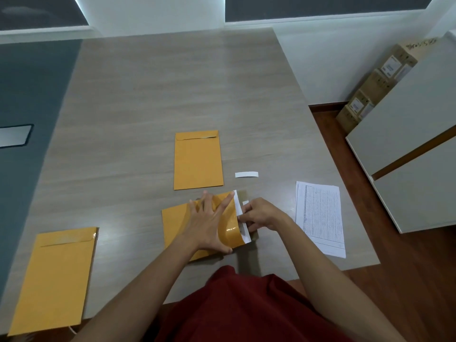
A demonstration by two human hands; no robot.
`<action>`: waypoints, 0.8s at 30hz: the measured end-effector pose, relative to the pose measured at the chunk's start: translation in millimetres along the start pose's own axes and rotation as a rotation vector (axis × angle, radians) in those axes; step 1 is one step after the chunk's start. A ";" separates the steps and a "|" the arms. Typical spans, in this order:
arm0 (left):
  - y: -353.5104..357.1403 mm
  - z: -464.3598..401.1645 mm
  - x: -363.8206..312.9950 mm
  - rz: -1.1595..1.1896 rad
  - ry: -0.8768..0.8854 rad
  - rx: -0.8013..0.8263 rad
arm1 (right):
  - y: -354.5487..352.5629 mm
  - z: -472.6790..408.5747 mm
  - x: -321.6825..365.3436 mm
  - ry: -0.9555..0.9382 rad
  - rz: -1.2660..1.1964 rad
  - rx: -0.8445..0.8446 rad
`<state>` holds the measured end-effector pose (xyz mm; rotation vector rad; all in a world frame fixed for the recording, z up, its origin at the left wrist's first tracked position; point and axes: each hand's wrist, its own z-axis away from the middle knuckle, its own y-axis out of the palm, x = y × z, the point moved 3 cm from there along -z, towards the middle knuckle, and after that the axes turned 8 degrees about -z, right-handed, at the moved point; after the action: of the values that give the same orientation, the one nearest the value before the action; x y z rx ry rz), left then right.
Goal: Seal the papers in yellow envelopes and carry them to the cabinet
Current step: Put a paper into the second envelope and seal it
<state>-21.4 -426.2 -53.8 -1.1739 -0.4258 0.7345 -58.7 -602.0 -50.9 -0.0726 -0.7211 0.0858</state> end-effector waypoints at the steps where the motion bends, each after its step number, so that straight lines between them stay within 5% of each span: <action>1: -1.5 -0.6 -1.9 -0.001 0.006 -0.010 | 1.6 -0.2 1.2 0.006 0.006 0.003; 9: 9.3 -4.7 -0.6 -0.019 -0.004 0.028 | 12.3 -7.3 -0.6 -0.092 0.190 0.084; 15: 28.8 -10.1 8.5 -0.079 -0.076 0.163 | -11.5 -17.6 -18.7 -0.324 0.422 -0.333; 24: 22.1 -26.6 -14.3 -0.073 -0.058 0.190 | -4.6 -18.5 -29.9 -0.414 0.590 -0.305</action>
<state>-20.5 -449.9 -82.7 -0.9560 -0.4349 0.7307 -68.6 -610.3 -83.9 -0.5730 -1.1048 0.5672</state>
